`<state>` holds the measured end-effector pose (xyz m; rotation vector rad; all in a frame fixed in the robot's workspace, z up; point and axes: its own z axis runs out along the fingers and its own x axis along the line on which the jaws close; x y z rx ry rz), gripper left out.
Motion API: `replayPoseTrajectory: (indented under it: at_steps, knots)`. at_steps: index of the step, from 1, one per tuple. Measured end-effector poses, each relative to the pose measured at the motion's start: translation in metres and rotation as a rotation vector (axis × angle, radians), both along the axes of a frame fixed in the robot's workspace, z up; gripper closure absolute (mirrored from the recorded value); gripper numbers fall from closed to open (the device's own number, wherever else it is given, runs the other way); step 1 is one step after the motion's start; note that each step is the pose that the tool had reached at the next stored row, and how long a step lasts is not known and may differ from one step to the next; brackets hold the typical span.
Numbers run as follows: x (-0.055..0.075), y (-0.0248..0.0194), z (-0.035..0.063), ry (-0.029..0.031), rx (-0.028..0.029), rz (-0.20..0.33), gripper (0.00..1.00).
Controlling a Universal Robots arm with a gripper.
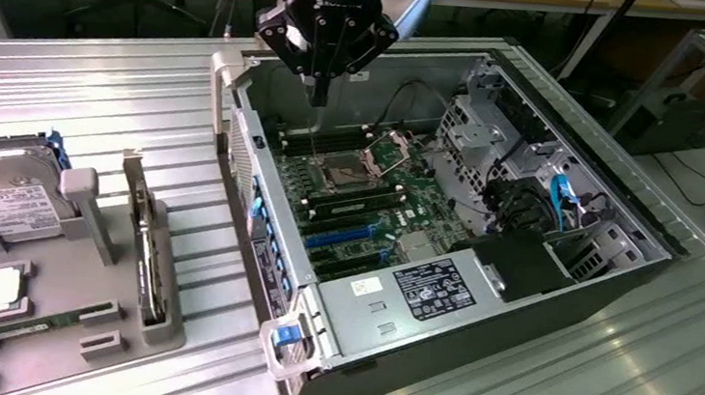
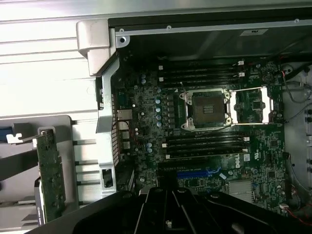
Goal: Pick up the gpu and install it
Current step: 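Reach for the gpu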
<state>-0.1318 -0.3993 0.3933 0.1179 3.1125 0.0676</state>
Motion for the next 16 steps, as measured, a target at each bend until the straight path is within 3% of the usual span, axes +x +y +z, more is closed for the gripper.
replayPoseTrajectory:
  at_steps: [16]
  knots:
    - [-0.014,-0.0006,0.0,0.0,0.0,0.0,0.89]
